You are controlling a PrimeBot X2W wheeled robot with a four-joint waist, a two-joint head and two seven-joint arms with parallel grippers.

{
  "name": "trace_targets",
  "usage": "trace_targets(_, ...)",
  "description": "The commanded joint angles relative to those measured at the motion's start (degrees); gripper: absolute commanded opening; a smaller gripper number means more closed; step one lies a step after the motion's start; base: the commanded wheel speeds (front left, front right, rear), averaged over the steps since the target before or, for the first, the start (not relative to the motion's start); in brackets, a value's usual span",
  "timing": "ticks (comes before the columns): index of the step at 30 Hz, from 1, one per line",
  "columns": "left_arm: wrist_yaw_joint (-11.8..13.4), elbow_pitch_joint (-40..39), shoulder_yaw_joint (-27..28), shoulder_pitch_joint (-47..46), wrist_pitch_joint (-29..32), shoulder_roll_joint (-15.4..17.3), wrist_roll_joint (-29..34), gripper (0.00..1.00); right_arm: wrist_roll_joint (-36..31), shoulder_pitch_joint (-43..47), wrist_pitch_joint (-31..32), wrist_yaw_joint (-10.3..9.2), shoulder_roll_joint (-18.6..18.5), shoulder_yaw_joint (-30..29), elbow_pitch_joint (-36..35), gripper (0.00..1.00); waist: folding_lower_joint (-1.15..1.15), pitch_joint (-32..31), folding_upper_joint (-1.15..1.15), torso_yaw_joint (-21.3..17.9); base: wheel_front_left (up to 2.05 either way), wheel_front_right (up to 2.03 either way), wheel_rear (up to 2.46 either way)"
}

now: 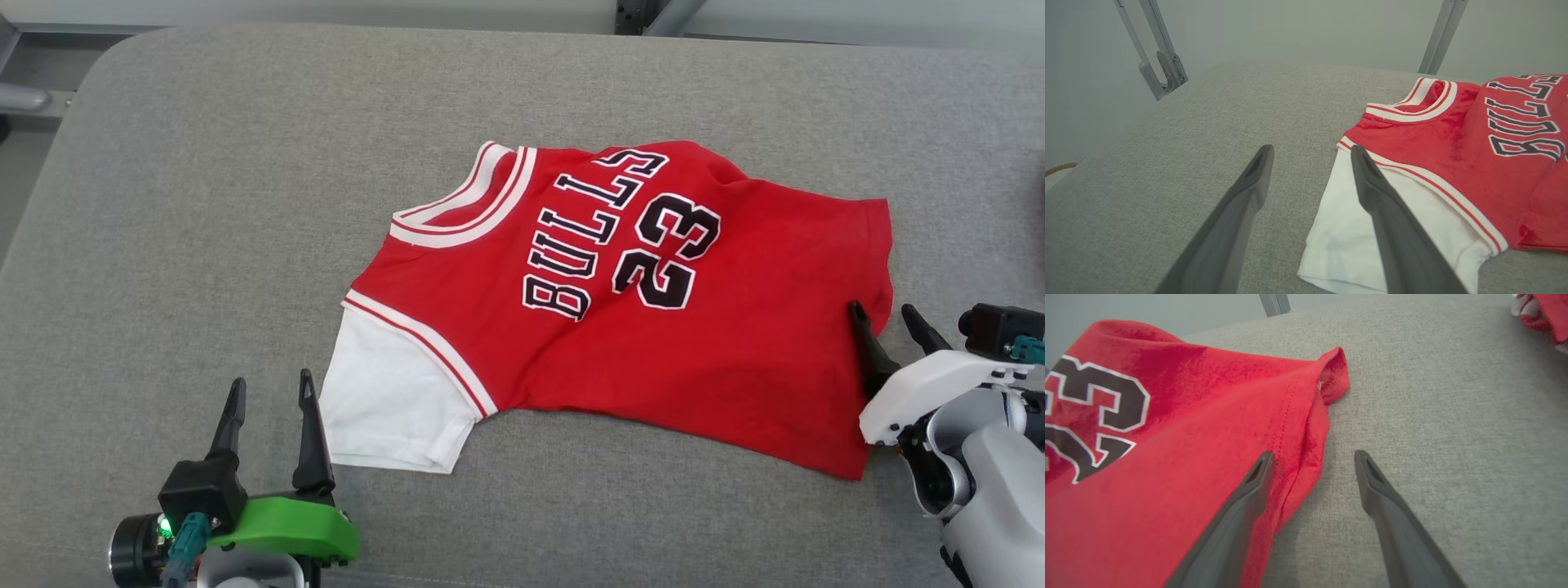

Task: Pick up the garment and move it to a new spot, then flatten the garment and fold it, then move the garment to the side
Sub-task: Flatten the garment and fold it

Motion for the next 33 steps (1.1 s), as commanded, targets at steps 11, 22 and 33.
trace_targets(11,-4.38,-7.41,-0.56,-0.03,-0.22,-4.40,4.15,1.00,4.08,-11.00,-3.39,-0.04,-4.92,5.23,7.07,0.00,-0.01,1.41,0.00,4.75,0.00,0.00,0.00)
trace_targets(22,-9.62,-7.38,-1.17,-1.37,-0.23,-9.20,7.94,1.00,-3.01,-29.11,-7.68,-0.04,-9.42,6.77,13.52,0.00,-0.01,5.51,0.00,8.95,0.00,0.00,0.00)
trace_targets(33,-11.23,-4.89,-0.58,-1.69,-0.24,-11.09,8.49,1.00,-11.18,-36.22,-8.90,-0.04,-7.27,6.14,23.56,1.00,-0.01,7.50,0.00,8.39,0.00,0.00,0.00)
